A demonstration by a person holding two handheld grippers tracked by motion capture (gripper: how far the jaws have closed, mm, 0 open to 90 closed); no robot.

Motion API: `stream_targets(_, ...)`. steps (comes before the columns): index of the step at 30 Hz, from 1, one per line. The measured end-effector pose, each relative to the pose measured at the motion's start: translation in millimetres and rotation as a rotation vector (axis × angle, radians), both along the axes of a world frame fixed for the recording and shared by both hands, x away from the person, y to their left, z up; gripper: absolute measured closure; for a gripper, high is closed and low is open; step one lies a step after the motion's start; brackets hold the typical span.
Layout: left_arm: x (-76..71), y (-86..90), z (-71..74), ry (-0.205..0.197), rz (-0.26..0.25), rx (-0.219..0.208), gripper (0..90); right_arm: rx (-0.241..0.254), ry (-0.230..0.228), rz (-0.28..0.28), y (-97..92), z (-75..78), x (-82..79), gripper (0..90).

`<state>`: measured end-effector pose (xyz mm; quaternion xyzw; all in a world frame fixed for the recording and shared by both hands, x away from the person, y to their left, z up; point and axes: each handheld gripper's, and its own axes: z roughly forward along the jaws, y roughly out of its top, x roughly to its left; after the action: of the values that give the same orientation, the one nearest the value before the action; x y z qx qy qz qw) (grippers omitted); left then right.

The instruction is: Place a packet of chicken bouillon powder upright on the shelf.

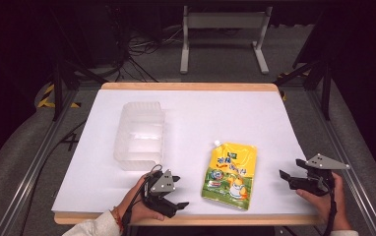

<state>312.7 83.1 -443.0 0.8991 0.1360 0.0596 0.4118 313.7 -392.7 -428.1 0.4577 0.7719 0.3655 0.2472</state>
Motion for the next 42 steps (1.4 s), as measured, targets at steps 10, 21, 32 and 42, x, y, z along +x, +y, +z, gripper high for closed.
stream_targets(10,-0.8,-0.4,-0.9,0.027,-0.014,-0.001,15.4,0.003,0.035,0.056,8.7,-3.4,4.7,21.6)
stream_targets(21,3.1,-20.2,-1.8,0.076,-0.059,-0.012,14.5,0.150,0.144,0.170,29.1,-6.8,17.3,18.5)
stream_targets(32,14.0,-33.8,-2.4,0.112,-0.060,-0.031,14.5,0.199,0.236,0.276,66.9,-14.6,37.7,16.8)
stream_targets(42,33.0,-50.8,-4.4,0.164,-0.059,-0.034,14.3,0.274,0.290,0.380,91.5,-16.8,41.0,21.9)
